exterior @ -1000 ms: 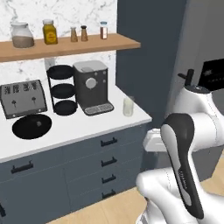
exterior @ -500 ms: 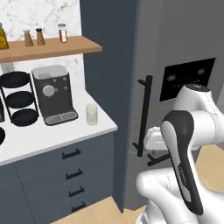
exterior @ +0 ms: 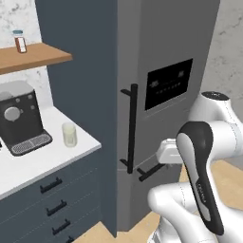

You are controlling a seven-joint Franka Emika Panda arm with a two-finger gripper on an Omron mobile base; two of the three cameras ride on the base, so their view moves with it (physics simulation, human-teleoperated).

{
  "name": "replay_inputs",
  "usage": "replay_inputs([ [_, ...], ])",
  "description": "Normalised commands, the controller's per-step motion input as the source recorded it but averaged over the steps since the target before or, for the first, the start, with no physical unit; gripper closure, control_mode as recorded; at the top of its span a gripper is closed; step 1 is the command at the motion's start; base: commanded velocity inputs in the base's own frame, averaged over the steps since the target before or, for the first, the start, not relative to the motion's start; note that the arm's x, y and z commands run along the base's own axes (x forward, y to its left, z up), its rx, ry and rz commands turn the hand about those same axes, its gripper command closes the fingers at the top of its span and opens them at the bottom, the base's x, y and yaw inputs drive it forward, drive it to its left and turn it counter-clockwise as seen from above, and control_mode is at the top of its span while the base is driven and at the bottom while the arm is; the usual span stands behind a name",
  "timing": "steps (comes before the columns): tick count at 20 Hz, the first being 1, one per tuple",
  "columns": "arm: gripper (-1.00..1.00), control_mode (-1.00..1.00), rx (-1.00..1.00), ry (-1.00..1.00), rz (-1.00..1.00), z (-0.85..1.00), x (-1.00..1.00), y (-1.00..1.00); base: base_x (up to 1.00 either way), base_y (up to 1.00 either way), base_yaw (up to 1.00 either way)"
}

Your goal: Grab a lemon wedge from the fridge and one ice cube from the ice bowl, and put them in the glass of lemonade.

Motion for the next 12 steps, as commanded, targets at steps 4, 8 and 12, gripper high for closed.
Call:
replay_inputs([
  [4,-1.00,1.00,0.00,0.00,0.00,0.00,0.00,0.00,0.13,0.66,-0.22],
  [8,-1.00,1.00,0.00,0.00,0.00,0.00,0.00,0.00,0.15,0.45,-0.31],
  [12,-1.00,1.00,0.00,0.00,0.00,0.00,0.00,0.00,0.22,0.09,-0.33],
])
